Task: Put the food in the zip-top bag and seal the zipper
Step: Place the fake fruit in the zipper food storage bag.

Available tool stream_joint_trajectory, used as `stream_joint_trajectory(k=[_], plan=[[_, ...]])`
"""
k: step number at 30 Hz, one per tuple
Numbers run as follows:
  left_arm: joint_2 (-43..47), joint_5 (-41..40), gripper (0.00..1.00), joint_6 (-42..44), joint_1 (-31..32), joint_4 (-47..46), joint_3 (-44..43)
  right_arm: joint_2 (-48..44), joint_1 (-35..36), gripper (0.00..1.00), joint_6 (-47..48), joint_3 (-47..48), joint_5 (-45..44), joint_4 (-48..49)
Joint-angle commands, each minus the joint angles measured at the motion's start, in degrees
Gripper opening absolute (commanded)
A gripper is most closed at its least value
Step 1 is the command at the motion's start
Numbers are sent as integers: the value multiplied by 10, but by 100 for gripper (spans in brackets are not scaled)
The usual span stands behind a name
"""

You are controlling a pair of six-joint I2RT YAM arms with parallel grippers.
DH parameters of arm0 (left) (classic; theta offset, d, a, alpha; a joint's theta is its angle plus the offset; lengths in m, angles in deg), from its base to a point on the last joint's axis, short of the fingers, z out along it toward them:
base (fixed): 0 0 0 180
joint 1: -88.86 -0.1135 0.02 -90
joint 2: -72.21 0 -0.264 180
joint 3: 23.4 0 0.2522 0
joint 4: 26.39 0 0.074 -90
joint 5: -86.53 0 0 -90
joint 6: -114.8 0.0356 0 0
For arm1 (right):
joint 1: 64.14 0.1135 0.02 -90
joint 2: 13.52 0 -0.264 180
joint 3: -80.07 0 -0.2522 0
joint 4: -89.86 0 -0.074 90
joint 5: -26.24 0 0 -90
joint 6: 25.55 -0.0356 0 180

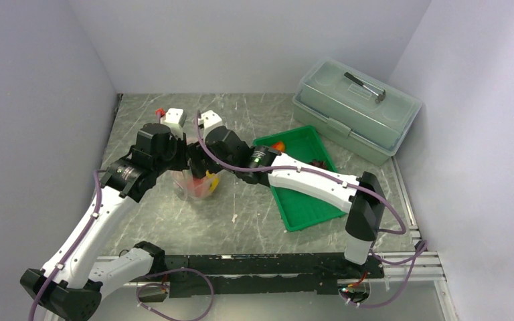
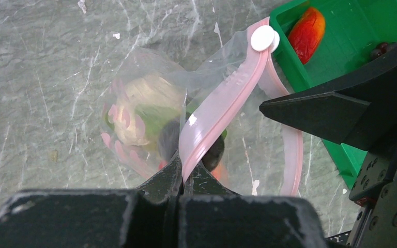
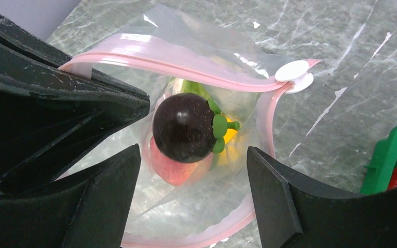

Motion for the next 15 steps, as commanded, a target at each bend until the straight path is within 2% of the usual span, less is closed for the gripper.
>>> stream_joint_trajectory(k=[1, 9, 15], plan=[[3, 5, 0, 5, 0, -16, 0, -43, 0, 79, -3, 3, -30, 12], [-3, 4, 0, 4, 0, -15, 0, -130, 0, 80, 4, -51, -54, 13], [-6, 2, 0, 4, 0, -13, -1, -221, 0, 81, 16, -109, -104, 2]])
